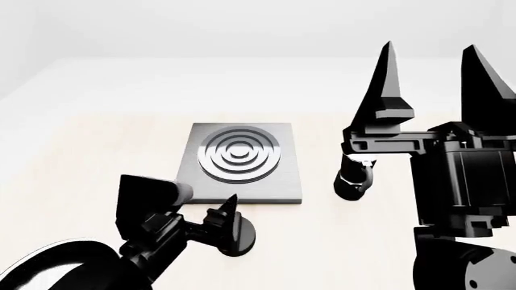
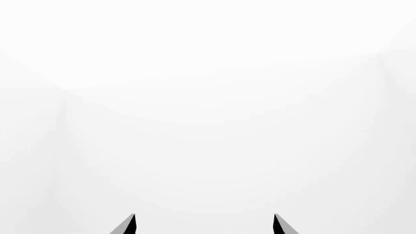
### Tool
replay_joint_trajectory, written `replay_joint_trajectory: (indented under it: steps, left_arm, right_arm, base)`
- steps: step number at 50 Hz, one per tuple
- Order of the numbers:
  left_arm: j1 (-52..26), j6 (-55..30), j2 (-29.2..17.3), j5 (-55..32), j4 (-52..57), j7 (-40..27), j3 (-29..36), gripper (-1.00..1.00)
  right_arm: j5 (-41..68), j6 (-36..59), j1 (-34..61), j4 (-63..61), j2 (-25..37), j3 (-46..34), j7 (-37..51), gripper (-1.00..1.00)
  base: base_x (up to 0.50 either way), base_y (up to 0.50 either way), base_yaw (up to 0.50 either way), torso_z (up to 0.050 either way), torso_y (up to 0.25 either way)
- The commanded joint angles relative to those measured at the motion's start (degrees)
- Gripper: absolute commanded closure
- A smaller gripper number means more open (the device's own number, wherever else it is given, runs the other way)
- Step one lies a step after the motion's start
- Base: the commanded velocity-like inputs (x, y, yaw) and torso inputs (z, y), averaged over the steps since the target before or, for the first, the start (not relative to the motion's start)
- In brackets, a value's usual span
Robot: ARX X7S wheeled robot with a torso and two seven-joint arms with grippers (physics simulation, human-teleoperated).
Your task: Turn on the stove and put the moka pot on it.
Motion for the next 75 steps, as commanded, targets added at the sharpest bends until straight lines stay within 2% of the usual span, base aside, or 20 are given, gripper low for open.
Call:
replay_joint_trajectory:
  steps: [1, 8, 28, 39, 43, 75]
  left_arm:
    - [1.3, -2.4, 0.1, -7.9, -0.9, -3.7, 0.2, -1.0]
    - [2.1, -2.4, -0.2, -11.4, -1.6, -6.8, 1.4, -1.0]
    - [3.2, -1.5, -1.7, -11.8, -5.5, -13.3, 4.9, -1.0]
    - [3.5, 0.8, -2.8, -12.1, -8.5, -14.2, 6.0, -1.0]
    - [3.8, 2.4, -3.5, -11.7, -10.0, -14.4, 6.9, -1.0]
    - [0.8, 11.7, -6.0, -8.6, -21.4, -14.8, 12.1, -1.0]
  right_arm:
    - [0.5, -0.5, -0.1, 0.0, 0.4, -0.4, 0.5, -1.0]
    - [0.9, -0.4, 0.3, -0.1, 0.8, -0.6, 1.1, -1.0]
    - [1.4, -2.0, -0.1, 0.6, 1.4, -1.2, 1.5, -1.0]
    - [3.7, 0.4, 1.8, -0.5, 2.1, -0.9, 3.2, -1.0]
    - [2.2, -2.0, 0.0, 0.1, 2.0, -1.6, 2.4, -1.0]
    - [2.6, -3.6, -0.4, 0.8, 3.0, -2.9, 3.3, -1.0]
  base:
    - [0.0, 0.0, 0.0, 0.0, 0.0]
    - [0.0, 0.0, 0.0, 0.0, 0.0]
    - [0.0, 0.0, 0.0, 0.0, 0.0]
    - [0.0, 0.0, 0.0, 0.0, 0.0]
    - [0.0, 0.0, 0.0, 0.0, 0.0]
    - [0.0, 0.0, 0.0, 0.0, 0.0]
